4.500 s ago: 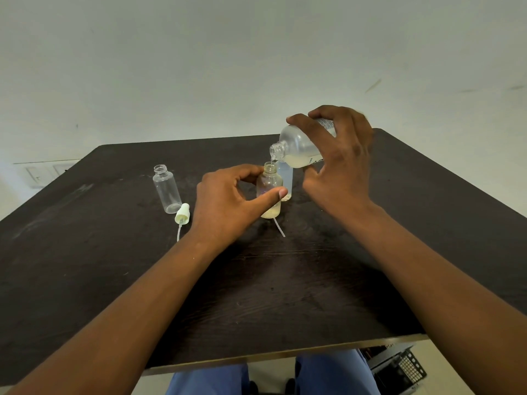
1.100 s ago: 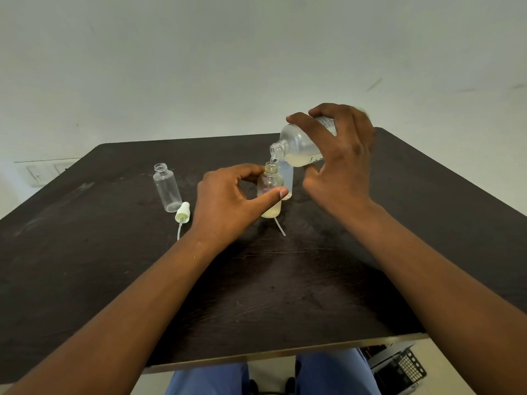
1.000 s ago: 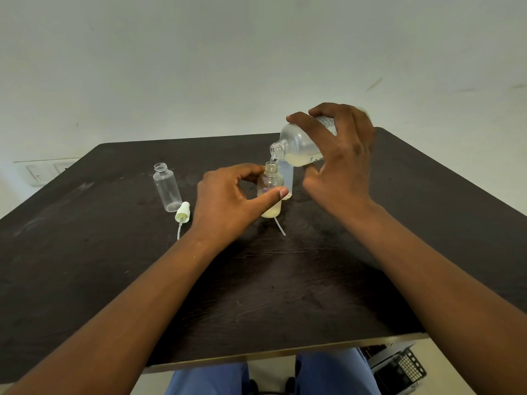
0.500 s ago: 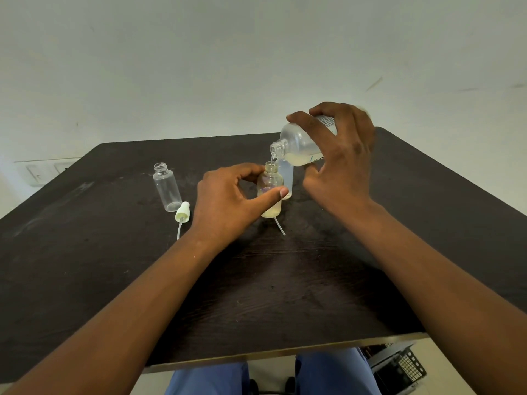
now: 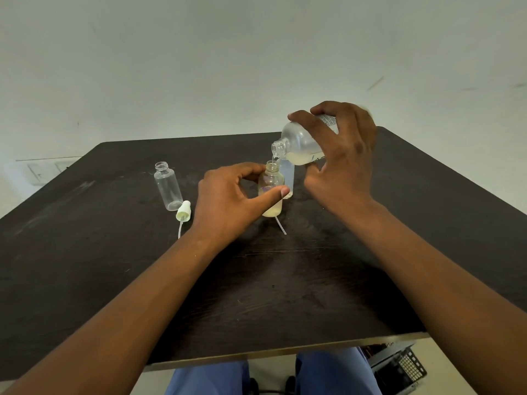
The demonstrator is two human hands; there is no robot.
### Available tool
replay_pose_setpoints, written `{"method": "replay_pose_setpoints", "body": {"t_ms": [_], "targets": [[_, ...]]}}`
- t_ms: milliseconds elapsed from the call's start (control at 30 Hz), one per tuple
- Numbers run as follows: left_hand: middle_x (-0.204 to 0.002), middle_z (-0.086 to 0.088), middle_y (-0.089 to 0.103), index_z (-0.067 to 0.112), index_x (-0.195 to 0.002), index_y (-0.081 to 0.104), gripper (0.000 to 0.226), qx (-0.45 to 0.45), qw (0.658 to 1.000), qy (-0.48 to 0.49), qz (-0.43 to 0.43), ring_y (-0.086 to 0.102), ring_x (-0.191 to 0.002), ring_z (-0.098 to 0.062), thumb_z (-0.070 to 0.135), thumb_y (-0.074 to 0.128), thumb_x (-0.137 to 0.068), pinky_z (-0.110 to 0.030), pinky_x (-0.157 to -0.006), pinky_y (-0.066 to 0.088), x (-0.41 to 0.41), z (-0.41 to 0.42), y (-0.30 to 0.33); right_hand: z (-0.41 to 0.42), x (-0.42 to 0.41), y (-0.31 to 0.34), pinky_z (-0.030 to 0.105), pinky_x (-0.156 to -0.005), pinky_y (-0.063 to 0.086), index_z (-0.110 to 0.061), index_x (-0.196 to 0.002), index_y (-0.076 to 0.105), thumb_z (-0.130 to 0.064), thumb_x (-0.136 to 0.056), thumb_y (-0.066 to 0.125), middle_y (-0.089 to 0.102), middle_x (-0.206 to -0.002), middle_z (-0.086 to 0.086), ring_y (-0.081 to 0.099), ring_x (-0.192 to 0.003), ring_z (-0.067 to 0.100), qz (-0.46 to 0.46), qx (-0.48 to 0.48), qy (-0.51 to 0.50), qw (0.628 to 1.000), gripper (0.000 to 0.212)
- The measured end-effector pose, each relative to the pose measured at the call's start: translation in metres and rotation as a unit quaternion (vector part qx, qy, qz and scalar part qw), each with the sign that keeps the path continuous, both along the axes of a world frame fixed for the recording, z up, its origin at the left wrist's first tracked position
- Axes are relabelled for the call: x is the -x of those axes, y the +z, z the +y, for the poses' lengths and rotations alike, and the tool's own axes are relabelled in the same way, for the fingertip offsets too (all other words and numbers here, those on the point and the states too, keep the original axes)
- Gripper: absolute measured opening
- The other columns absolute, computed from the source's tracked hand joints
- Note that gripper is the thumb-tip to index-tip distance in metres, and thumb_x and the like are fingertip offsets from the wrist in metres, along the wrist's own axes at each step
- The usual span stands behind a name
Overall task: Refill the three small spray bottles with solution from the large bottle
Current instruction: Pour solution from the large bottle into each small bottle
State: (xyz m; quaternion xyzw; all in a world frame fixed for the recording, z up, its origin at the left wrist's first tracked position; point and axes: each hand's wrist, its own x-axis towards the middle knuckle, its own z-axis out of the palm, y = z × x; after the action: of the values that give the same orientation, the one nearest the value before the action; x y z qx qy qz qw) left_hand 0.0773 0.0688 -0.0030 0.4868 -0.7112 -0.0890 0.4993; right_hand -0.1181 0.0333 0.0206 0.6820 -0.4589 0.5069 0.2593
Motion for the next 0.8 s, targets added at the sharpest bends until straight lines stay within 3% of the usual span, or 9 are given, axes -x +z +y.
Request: {"method": "replay_pose_setpoints", "body": {"t_ms": [267,500,800], "targets": [[-0.084,0.033,0.062,0.025,-0.114,0.079,0.047,0.000,1.000,0.003,-0.002,0.058,-0.065,0.020,0.054,0.086,-0.077,-0.014,-0.068,0.044,0.0008,0.0007,0.0006,-0.0023,0.0005,-0.0009,0.044,-0.105,0.040,-0.028,-0.130,0.070,-0.002,-0.060,0.073,0.063,-0.129,0.006,0.041,-0.126,0.023,0.005,0.003,-0.003,1.000,0.075],[-0.091,0.022,0.069,0.025,-0.116,0.078,0.052,0.000,1.000,0.001,-0.003,0.058,-0.065,0.018,0.057,0.085,-0.076,-0.015,-0.068,0.044,0.0004,-0.0012,0.0001,-0.0020,0.0006,-0.0003,0.043,-0.105,0.039,-0.028,-0.130,0.071,-0.001,-0.060,0.071,0.063,-0.129,0.006,0.041,-0.127,0.022,0.003,0.002,-0.003,1.000,0.075],[-0.090,0.025,0.068,0.025,-0.116,0.078,0.051,0.000,1.000,0.003,-0.005,0.058,-0.065,0.019,0.057,0.085,-0.076,-0.014,-0.067,0.043,0.0007,0.0000,0.0001,-0.0014,0.0002,-0.0004,0.040,-0.106,0.037,-0.030,-0.130,0.070,-0.002,-0.060,0.071,0.063,-0.129,0.004,0.045,-0.127,0.024,0.005,-0.002,-0.012,1.000,0.075]]}}
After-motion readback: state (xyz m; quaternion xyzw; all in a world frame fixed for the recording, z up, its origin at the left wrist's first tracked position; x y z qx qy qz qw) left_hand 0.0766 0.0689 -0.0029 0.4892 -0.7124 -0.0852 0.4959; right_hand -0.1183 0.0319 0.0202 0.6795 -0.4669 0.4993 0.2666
